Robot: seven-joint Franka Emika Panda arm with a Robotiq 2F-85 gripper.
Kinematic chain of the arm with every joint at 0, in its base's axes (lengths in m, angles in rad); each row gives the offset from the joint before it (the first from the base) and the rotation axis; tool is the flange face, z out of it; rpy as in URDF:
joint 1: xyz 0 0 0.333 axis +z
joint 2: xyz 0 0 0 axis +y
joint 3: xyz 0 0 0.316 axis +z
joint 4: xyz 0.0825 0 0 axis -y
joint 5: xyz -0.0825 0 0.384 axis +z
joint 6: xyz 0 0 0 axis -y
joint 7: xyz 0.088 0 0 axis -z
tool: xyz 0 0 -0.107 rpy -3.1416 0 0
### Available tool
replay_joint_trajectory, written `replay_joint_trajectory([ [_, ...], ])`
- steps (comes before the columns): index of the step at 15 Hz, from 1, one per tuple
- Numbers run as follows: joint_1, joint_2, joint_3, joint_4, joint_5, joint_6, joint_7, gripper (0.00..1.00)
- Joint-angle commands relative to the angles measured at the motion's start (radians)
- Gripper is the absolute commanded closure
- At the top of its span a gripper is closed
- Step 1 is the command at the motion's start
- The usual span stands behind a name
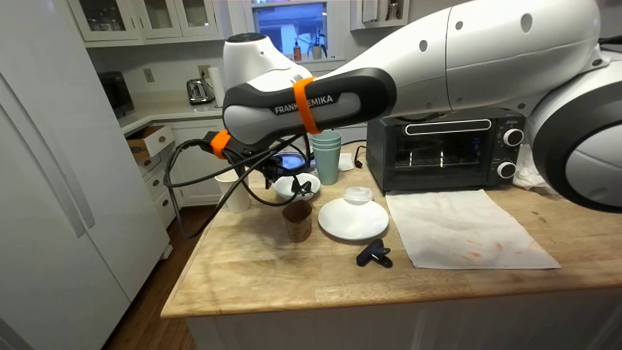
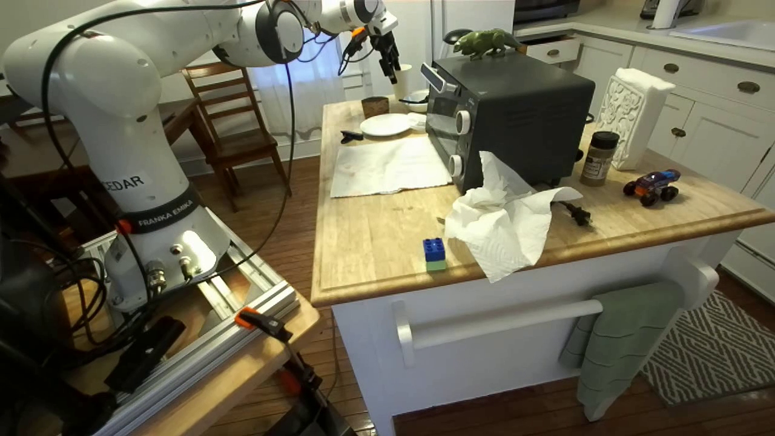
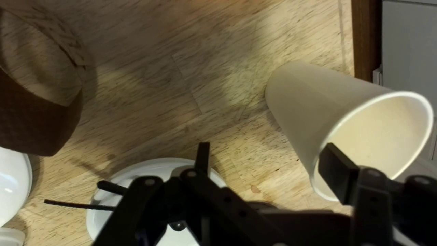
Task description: Remove the white lid from the paper cup on the left and put the white paper cup in the brown coffee sleeve
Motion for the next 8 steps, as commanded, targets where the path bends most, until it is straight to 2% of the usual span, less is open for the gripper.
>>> replay_joint_trajectory([
  [1,-0.003,0.001,-0.008,0.000,0.020,0.019,0.029,0.20],
  [5,-0.007,-0.001,-0.007,0.001,0.021,0.018,0.037,0.27],
  [6,-0.008,-0.001,-0.006,0.001,0.021,0.017,0.038,0.32],
  [7,-0.008,-0.001,-0.006,0.001,0.021,0.018,0.040,0.31],
  [8,-0.009,-0.001,-0.005,0.001,0.022,0.017,0.040,0.36],
])
